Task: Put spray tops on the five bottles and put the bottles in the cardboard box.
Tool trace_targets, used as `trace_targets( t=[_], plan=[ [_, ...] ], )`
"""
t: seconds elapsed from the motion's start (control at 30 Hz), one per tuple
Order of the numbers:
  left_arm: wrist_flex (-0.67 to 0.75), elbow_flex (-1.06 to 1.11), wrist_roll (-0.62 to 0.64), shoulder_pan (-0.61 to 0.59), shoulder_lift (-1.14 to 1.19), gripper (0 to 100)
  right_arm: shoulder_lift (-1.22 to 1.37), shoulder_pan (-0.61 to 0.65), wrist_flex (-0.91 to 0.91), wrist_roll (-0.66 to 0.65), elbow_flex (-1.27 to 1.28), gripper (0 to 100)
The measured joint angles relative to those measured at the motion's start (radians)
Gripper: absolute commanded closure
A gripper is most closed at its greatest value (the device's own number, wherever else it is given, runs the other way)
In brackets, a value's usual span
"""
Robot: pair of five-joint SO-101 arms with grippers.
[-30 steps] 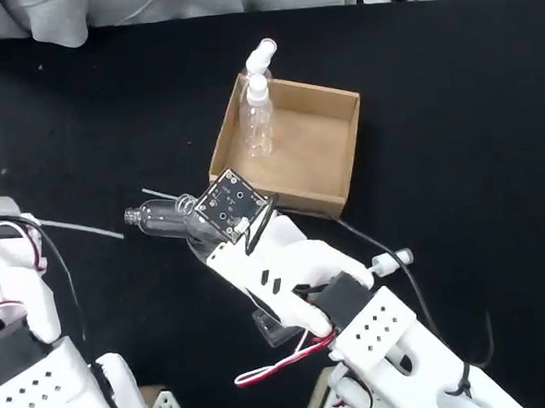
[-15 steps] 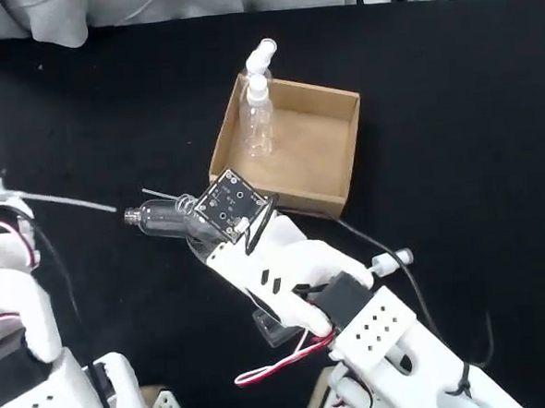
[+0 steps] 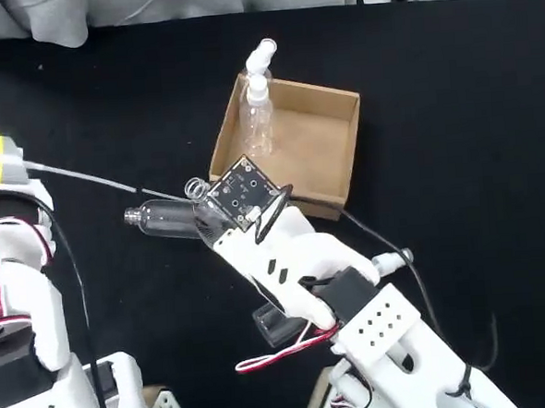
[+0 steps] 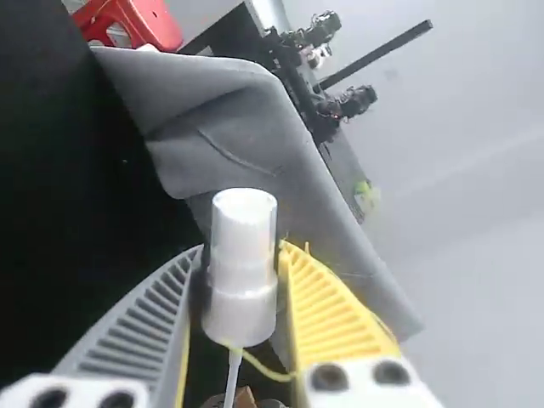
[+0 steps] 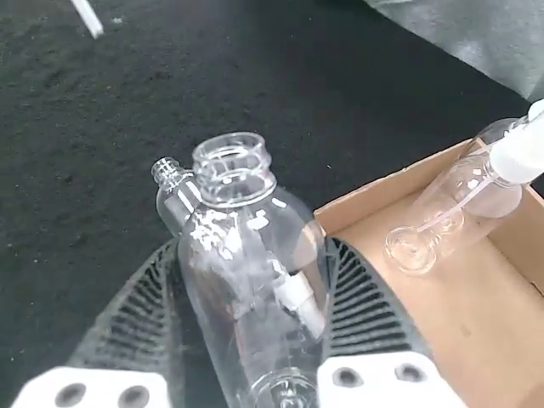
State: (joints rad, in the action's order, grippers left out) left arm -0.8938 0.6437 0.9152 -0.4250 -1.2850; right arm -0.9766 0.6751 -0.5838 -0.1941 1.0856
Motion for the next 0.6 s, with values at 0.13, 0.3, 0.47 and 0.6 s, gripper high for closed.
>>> trace_targets(
  t=[0.13, 0.3, 0.47, 0.6],
  plan=[
    [0.008, 0.0, 0.051, 0.0, 0.0, 97, 0.0, 0.0, 0.0, 0.0, 0.0, 94.6],
    [0.011, 0.0, 0.121, 0.0, 0.0, 97, 0.0, 0.0, 0.0, 0.0, 0.0, 94.6],
    [0.011, 0.014, 0.149, 0.0, -0.003, 97, 0.0, 0.002, 0.0, 0.0, 0.0, 94.6],
    [0.011, 0.018, 0.149, 0.028, -0.003, 97, 0.0, 0.002, 0.0, -0.04, 0.0, 94.6]
  ],
)
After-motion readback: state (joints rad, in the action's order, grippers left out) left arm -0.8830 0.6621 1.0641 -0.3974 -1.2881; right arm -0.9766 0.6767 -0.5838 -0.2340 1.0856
